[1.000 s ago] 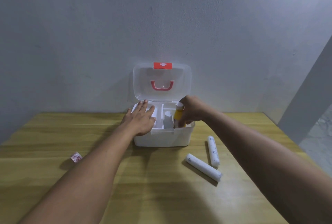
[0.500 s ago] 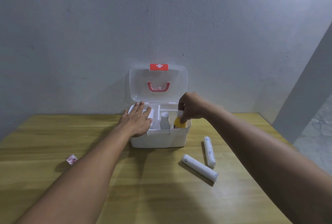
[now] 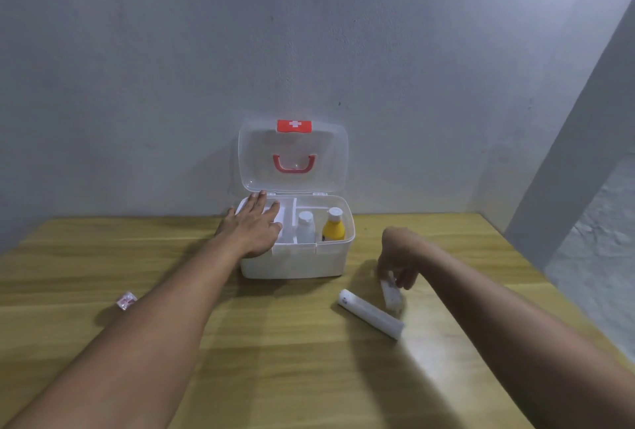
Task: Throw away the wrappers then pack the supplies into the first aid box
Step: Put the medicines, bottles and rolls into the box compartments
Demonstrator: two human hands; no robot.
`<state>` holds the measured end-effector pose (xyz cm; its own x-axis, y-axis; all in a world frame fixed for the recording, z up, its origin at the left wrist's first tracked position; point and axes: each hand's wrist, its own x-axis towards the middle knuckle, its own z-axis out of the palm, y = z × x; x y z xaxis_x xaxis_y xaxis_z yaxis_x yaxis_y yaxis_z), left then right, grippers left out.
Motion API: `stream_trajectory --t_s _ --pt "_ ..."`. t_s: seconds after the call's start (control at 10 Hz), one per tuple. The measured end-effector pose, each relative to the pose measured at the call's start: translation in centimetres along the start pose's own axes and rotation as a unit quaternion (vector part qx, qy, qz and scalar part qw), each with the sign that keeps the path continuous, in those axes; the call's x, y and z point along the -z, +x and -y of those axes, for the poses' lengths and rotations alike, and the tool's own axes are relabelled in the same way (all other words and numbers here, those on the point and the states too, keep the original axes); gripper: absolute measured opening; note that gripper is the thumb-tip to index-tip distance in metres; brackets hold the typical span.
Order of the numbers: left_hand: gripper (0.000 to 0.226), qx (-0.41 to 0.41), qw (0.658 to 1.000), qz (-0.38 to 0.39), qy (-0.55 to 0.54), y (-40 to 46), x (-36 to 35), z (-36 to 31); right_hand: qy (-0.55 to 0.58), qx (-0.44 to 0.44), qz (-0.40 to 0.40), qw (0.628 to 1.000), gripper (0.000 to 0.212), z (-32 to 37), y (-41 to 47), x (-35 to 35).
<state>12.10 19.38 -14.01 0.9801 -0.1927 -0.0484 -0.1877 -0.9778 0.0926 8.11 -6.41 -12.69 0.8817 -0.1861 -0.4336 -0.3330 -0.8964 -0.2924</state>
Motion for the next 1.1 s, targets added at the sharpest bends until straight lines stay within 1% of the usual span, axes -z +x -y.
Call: stream_trajectory --t_s 0.1,0.2,0.3,0.4,0.5,0.7,0.8,0.9,1.0,1.1 --pt "0.056 -0.001 1.0 -0.001 -0.001 0.0 0.0 0.0 0.038 0.036 -0.051 0.997 0.023 0.1 -0.4 1.2" --pt "0.056 -0.001 1.0 -0.002 0.0 0.0 0.1 0.1 0.12 0.123 -0.162 0.972 0.03 1.4 -1.8 3.5" --pt "0.056 0.0 1.0 0.001 0.002 0.0 0.1 0.1 0.158 0.197 -0.273 0.928 0.035 2.8 -3.3 5.3" --pt "0.056 0.0 1.0 0.002 0.003 -0.1 0.1 0.1 0.156 0.251 -0.333 0.895 0.032 3.8 -4.3 5.4" --pt "0.056 0.0 1.0 0.004 0.004 -0.2 0.0 -0.1 0.137 0.268 -0.317 0.899 0.03 4.2 -4.7 4.1" --pt "0.056 -0.006 1.0 -0.003 -0.001 0.1 -0.1 -0.8 0.072 0.242 -0.274 0.928 0.028 2.8 -4.9 4.6" --pt "0.056 -0.001 1.0 0.015 -0.007 -0.4 -1.1 -0.4 0.06 0.231 -0.275 0.931 0.028 2.4 -5.7 4.5" --pt "0.056 -0.001 1.0 0.002 -0.008 -0.2 -0.6 0.0 -0.015 0.198 -0.203 0.959 0.027 2.2 -6.3 4.2" --pt "0.056 0.002 1.0 -0.001 -0.005 0.1 0.0 0.1 -0.097 0.184 -0.078 0.975 0.034 2.3 -5.9 2.1" --pt "0.056 0.002 1.0 0.0 -0.003 0.1 -0.1 0.1 -0.183 0.205 -0.027 0.961 0.037 1.9 -5.2 -0.7"
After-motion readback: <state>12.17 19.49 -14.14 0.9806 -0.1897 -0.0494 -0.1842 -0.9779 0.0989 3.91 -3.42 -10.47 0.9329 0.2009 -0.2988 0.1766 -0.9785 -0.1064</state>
